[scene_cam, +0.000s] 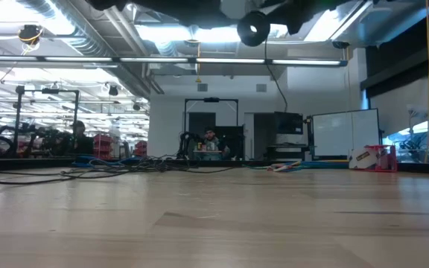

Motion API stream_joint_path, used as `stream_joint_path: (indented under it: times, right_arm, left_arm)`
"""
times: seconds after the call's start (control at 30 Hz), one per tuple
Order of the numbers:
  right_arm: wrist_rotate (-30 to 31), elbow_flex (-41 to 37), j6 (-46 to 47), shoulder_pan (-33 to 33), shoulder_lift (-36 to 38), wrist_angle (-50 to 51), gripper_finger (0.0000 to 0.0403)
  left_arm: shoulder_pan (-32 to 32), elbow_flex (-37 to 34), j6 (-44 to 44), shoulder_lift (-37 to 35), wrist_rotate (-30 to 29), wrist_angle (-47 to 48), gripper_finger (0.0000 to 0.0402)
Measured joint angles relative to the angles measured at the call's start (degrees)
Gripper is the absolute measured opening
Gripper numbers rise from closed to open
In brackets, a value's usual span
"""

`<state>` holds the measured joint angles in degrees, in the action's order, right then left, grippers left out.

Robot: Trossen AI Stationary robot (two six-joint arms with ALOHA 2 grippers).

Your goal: Coiling cords

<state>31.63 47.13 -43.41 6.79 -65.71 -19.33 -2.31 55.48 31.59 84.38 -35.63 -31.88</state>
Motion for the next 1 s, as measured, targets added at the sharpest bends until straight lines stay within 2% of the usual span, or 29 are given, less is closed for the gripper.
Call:
stream_joint_path:
  times: [0.3, 0.43, 0.53, 0.67, 0.9, 1.0]
  right_arm:
    - [6.3, 0.0, 0.0, 0.0, 0.0, 0.2, 0.0005]
    - [6.3, 0.0, -0.2, 0.0, 0.0, -0.8, 0.0005]
    - [4.2, 0.0, 0.0, 0.0, 0.0, -1.7, 0.0005]
    - [3.2, 0.0, 0.7, 0.0, 0.0, -2.1, 0.0005]
    - [3.3, -0.1, 0.5, 0.0, 0.0, -1.3, 0.0005]
    - [3.3, -0.1, 0.1, 0.0, 0.0, -0.5, 0.0005]
  left_arm:
    - [0.5, 0.0, -4.1, 0.0, 0.1, 6.1, 0.0169]
    - [0.3, 0.0, -12.5, 0.4, 0.3, 15.0, 0.0169]
    - [0.1, 0.0, -16.7, 2.5, 2.4, 16.3, 0.0169]
    - [-0.1, 0.0, -17.5, 7.9, 8.2, 8.0, 0.0169]
    - [-0.6, 0.0, -17.7, 16.0, 8.7, -11.2, 0.0169]
    - [-2.0, 0.3, -20.8, 17.7, 9.8, -14.3, 0.0169]
